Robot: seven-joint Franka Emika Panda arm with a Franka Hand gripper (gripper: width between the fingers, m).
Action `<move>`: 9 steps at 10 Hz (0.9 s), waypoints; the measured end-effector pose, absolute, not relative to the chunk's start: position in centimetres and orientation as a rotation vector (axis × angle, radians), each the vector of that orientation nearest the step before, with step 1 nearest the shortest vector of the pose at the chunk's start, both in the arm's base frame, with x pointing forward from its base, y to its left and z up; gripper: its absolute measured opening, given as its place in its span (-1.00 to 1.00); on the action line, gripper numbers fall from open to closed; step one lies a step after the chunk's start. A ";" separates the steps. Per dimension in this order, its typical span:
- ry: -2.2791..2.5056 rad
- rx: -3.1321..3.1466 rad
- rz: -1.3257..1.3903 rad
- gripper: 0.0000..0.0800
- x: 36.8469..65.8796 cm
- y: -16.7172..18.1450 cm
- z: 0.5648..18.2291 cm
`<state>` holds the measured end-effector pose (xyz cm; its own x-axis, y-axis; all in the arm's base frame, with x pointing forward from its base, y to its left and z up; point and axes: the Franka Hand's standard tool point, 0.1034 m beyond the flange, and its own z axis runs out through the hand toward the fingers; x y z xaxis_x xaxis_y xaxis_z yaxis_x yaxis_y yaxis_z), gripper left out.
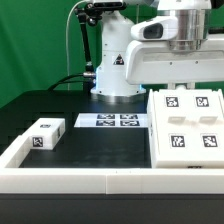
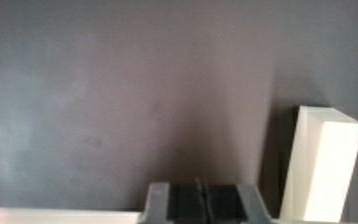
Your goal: Assemble cabinet
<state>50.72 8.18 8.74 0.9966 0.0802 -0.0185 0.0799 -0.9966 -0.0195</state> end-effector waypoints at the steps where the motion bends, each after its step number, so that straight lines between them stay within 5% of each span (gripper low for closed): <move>1: -0.125 -3.120 0.029 -1.00 50.8 8.2 8.8; 5: -0.152 -3.121 0.101 -1.00 52.6 7.7 11.7; 9: -0.156 -3.121 0.110 -1.00 52.2 7.7 11.3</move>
Offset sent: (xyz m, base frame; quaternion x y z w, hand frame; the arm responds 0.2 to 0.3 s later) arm 0.0293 -0.0115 0.0437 0.0022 -0.0587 -0.0200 0.9981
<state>52.24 7.75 11.28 0.9926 0.1000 -0.0693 0.0989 -0.9949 -0.0187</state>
